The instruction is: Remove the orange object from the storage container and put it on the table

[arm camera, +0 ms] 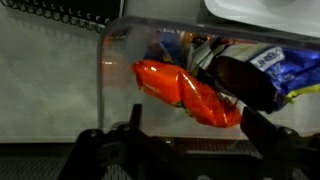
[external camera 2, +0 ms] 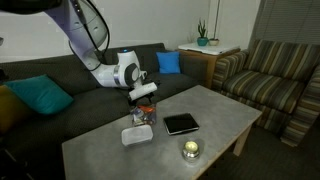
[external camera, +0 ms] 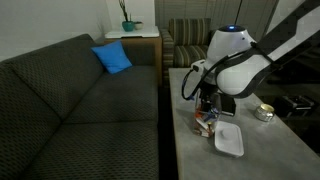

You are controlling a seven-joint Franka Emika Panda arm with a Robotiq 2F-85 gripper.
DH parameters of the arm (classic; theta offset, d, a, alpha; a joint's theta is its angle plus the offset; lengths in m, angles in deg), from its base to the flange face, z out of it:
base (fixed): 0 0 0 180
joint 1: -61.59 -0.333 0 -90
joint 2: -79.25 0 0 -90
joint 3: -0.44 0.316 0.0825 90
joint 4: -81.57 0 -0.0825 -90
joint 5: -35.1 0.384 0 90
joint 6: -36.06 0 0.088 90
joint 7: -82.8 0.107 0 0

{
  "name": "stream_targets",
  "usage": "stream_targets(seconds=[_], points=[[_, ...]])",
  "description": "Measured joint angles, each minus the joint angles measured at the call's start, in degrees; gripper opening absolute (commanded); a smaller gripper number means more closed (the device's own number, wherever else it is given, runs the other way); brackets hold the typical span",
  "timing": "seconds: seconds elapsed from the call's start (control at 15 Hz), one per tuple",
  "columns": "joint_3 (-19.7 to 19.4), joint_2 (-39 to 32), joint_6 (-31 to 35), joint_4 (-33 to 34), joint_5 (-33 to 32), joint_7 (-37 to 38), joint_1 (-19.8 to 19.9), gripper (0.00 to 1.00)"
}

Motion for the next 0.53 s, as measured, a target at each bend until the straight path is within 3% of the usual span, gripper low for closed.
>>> stream_targets(seconds=[0.13,0.2,0.27,0.53], points=[[0.4,-0.8,0.1,0.9,0.5,0.0,0.2,1.00],[0.6,-1.2,0.1,1.3,0.7,0.0,0.3,0.83],[0.7,-1.5,0.1,1.6,0.9,0.0,0.3,0.74],[1.0,-1.8,0.1,1.6,1.5,0.1,0.6,0.45]])
